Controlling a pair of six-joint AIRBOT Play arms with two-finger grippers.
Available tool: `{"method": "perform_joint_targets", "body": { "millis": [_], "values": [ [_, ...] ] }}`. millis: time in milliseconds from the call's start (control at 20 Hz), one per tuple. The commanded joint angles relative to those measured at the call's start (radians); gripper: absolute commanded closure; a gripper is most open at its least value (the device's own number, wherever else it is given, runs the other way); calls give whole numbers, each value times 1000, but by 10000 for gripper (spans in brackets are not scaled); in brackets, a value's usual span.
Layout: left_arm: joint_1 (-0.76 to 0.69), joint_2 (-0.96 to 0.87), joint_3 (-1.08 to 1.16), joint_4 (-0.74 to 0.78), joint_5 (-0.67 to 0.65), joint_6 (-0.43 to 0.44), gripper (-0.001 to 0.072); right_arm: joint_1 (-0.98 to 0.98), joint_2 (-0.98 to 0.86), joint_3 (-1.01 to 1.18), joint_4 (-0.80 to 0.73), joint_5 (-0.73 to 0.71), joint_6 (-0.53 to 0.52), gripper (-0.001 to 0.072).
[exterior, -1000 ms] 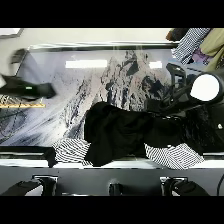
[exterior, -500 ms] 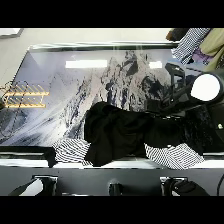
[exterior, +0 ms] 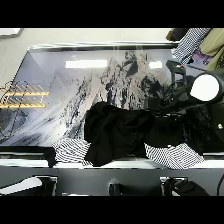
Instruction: Fold the clothes and pants, and hang the long-sleeved shirts on hangers.
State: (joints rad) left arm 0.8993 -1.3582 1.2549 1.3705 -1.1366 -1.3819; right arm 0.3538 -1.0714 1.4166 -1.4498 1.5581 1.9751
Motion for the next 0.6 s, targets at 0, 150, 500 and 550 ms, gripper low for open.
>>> {"method": "perform_joint_targets", "body": {
  "millis": [0, 150, 500, 550],
  "values": [
    [34, -86, 0, -29, 53, 148, 115, 1, -1, 1, -14, -4, -1, 676],
    [34, -153, 0, -33, 58, 202, 115, 1, -1, 1, -27, -5, 0, 676],
    [-13, -267, 0, -43, 65, 317, 120, 1, -1, 1, -40, -5, 27, 676],
    [-23, -275, -1, -40, 65, 360, 121, 1, -1, 1, -40, -4, 27, 676]
  ]
}}
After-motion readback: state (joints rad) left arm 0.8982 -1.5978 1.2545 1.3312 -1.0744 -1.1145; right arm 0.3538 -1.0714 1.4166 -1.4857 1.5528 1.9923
